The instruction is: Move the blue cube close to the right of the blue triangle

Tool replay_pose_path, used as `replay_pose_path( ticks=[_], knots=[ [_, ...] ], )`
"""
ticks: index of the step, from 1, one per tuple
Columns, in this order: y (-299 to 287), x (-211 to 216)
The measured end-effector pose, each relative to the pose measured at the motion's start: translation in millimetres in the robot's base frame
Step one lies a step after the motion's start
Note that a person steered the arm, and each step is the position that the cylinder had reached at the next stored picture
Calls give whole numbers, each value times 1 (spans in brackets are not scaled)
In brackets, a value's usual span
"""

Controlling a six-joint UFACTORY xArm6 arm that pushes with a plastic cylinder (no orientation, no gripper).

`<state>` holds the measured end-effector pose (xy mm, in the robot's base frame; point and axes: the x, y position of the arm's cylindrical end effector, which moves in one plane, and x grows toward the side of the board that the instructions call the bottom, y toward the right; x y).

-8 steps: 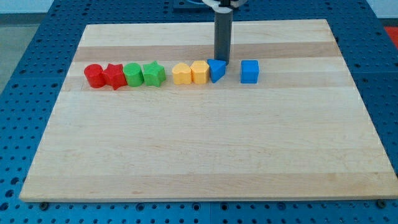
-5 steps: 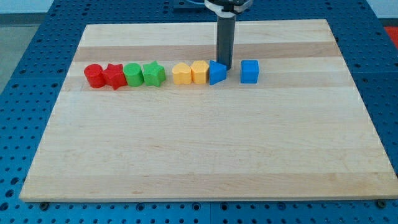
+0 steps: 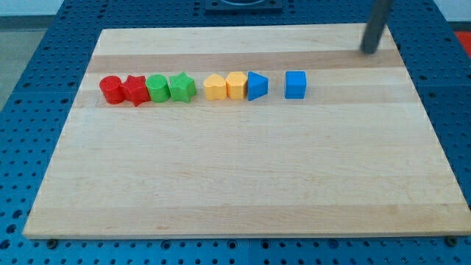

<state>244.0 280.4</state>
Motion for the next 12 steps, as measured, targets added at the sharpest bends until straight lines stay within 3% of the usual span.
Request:
replay_pose_path(
  ticks=[1,2,5,6,9,12],
  knots=[
    [62,-46],
    [62,-46],
    [-33,66],
    [-33,73],
    [-109,121],
    [-159,122]
  ],
)
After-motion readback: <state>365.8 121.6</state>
